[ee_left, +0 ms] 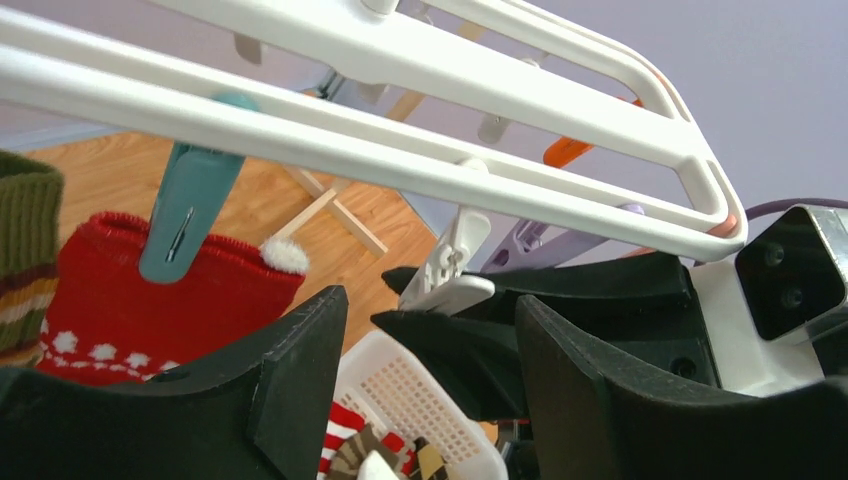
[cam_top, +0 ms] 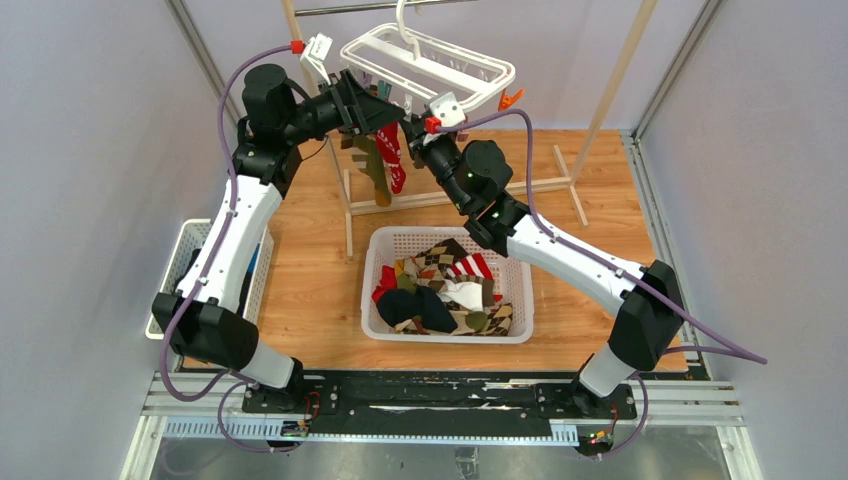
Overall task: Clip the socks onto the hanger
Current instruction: Open the clamp at the hanger.
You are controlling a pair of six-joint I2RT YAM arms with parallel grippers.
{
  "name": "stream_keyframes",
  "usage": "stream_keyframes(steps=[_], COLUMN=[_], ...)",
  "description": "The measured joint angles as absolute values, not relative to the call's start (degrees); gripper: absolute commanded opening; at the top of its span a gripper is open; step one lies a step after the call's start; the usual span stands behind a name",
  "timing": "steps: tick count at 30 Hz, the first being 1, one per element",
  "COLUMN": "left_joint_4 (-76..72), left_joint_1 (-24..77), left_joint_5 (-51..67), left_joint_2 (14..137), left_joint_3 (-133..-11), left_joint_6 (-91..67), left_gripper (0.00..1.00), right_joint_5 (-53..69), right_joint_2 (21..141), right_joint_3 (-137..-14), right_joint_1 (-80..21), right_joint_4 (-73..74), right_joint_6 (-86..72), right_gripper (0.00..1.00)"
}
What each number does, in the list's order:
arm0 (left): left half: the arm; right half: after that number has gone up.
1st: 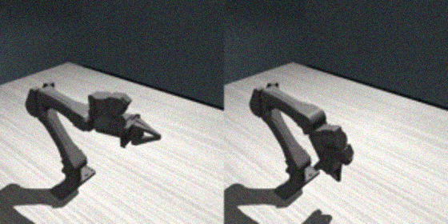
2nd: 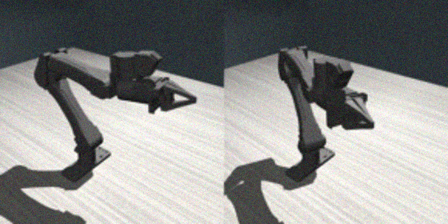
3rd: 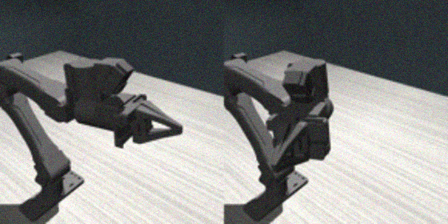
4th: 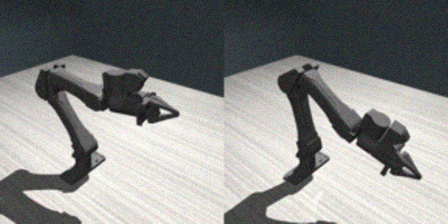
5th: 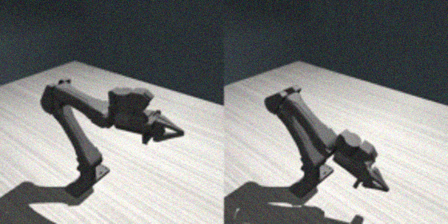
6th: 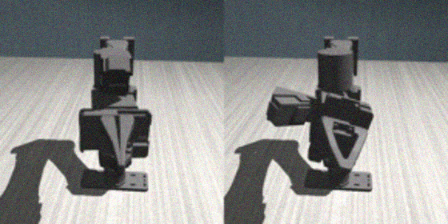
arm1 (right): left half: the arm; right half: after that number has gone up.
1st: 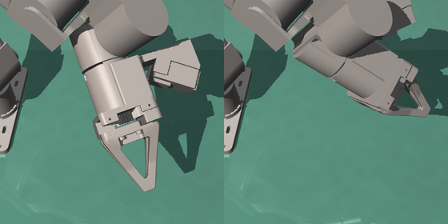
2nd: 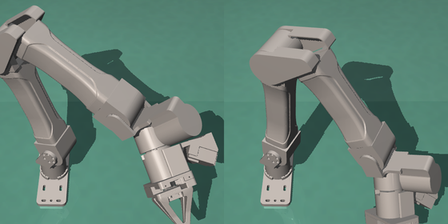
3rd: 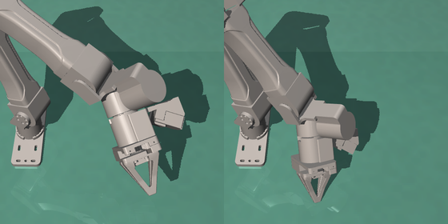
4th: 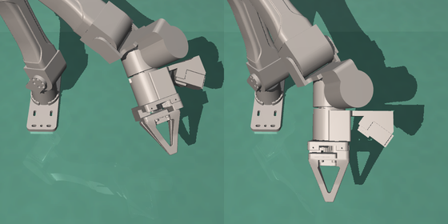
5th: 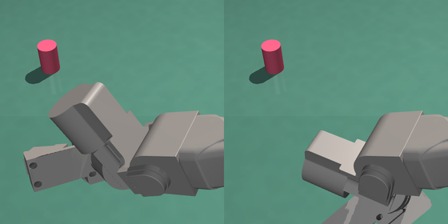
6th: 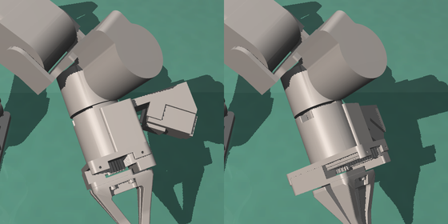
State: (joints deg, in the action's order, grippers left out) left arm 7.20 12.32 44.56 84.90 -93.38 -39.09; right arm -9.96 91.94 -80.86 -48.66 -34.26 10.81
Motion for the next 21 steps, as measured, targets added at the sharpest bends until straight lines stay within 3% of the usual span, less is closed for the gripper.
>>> stream_keyframes(steps=[7, 13, 21], left_joint_4=[4.8, 4.1, 3.9], left_joint_1=[13.4, 13.9, 14.0], left_joint_5=[44.8, 44.5, 44.3], left_joint_2=[86.8, 88.2, 88.7], left_joint_3=[-95.7, -97.6, -97.5], left_joint_6=[-40.7, -40.5, -39.4], left_gripper=[0.57, 0.38, 0.34], right_joint_5=[-9.0, -9.0, -8.6], right_joint_2=[92.0, 92.0, 91.9], right_joint_3=[-82.1, -82.2, -82.2], right_joint_1=[-48.7, -48.7, -48.7], right_joint_4=[-31.8, -31.4, -31.2], right_joint_6=[9.5, 8.1, 5.0], right_gripper=[0.00, 0.00, 0.03])
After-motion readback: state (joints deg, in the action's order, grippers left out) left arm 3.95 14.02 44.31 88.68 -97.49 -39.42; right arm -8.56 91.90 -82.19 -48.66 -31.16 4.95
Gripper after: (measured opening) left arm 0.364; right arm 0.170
